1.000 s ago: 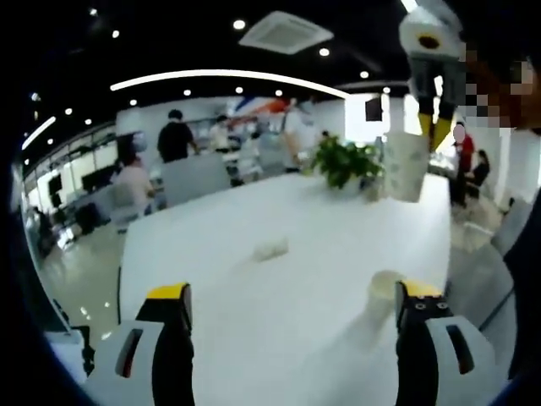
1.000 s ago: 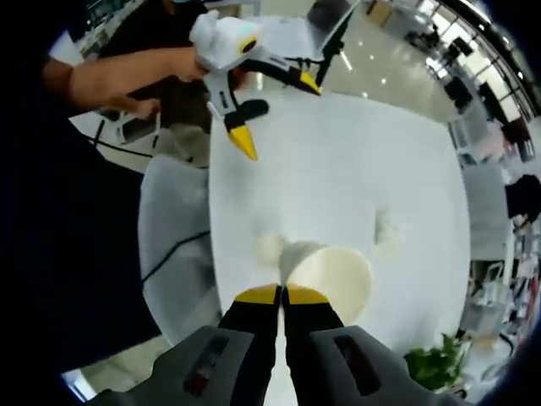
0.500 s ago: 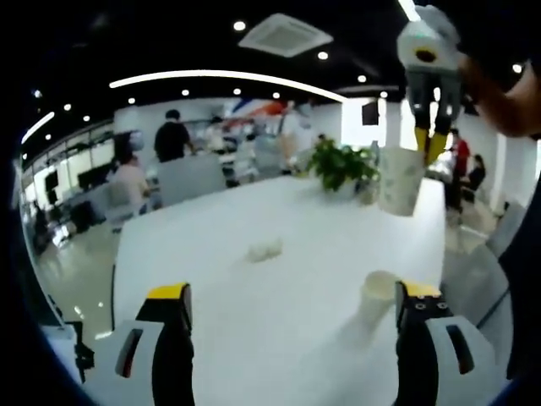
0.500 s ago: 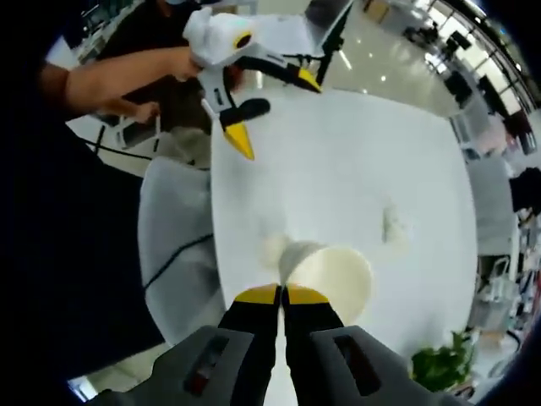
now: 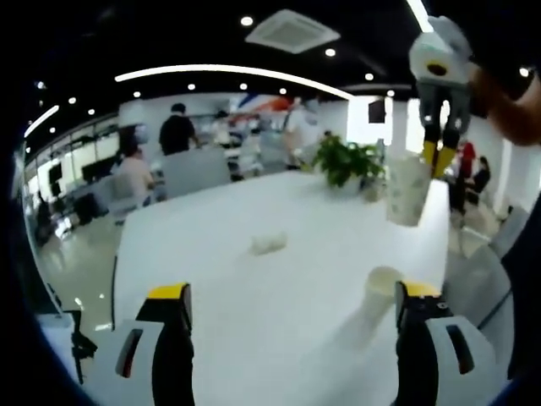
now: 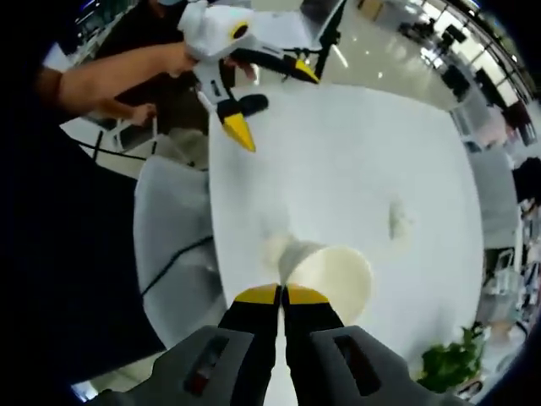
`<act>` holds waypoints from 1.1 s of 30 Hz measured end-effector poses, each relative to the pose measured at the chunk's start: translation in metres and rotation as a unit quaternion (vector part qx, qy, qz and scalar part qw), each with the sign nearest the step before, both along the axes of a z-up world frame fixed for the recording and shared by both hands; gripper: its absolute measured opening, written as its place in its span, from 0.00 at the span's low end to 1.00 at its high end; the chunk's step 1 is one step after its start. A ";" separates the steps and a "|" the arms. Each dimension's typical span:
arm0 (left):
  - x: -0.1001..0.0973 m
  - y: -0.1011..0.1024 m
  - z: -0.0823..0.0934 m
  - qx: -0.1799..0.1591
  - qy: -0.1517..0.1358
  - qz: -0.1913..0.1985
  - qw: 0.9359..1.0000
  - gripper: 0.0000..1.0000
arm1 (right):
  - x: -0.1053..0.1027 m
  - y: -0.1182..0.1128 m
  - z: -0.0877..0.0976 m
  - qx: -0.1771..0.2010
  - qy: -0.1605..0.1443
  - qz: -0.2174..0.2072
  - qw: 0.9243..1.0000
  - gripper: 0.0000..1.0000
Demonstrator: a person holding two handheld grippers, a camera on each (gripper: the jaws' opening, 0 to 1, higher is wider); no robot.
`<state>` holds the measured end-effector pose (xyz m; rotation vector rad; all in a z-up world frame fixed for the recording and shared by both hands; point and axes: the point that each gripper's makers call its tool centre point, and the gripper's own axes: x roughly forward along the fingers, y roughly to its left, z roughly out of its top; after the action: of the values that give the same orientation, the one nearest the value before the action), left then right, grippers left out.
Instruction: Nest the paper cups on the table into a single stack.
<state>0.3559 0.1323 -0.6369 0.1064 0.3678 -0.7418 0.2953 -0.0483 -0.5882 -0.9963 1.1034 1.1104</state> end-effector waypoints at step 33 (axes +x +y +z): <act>-0.014 0.000 -0.016 -0.012 -0.008 -0.018 1.000 0.99 | -0.006 0.001 -0.040 0.010 0.015 -0.023 1.000 0.00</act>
<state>0.3415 0.1319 -0.6534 0.0972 0.3435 -0.7810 0.2891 -0.0478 -0.6284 -0.9375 1.1329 1.1004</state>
